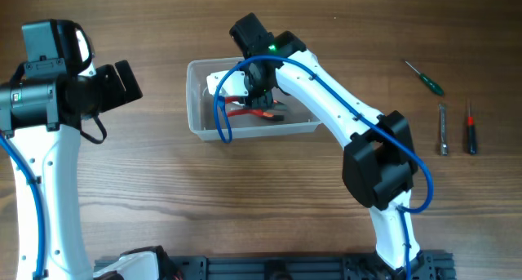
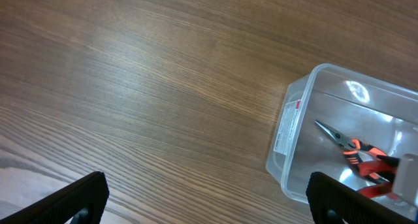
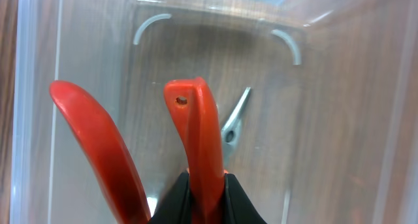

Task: Pack container
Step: 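Carry the red snips into the container and open the right gripper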

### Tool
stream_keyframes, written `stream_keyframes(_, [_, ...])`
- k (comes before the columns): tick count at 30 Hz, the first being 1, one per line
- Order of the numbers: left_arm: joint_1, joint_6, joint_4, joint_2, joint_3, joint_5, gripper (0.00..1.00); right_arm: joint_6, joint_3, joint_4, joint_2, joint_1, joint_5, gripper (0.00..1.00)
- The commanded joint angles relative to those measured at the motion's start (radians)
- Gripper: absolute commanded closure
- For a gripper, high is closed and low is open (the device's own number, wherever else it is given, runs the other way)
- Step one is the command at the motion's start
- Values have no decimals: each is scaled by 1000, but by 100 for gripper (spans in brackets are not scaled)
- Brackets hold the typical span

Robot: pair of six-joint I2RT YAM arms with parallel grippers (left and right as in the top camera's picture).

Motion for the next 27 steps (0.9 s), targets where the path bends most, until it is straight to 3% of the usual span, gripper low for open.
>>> stream_keyframes(1, [6,27,3,6,0,16,0,-13,3,-25,34,-2,-44,94])
stream_keyframes(7, [5,26,3,6,0,16,0,40,-7,-40,39,-4,-43,72])
stream_keyframes(12, [5,27,2,6,0,16,0,61,-6,-45,39,-4,-43,60])
stream_keyframes(14, [5,40,0,6,0,18,0,127,4,-42,34,-4,-26,58])
stream_keyframes(20, [15,243,5,7,11,53,0,381,52,-38,-79,-55,74,55])
stream_keyframes(27, [153,351,12,59,69,179,0,659,52,-31,-278,-336,74,44])
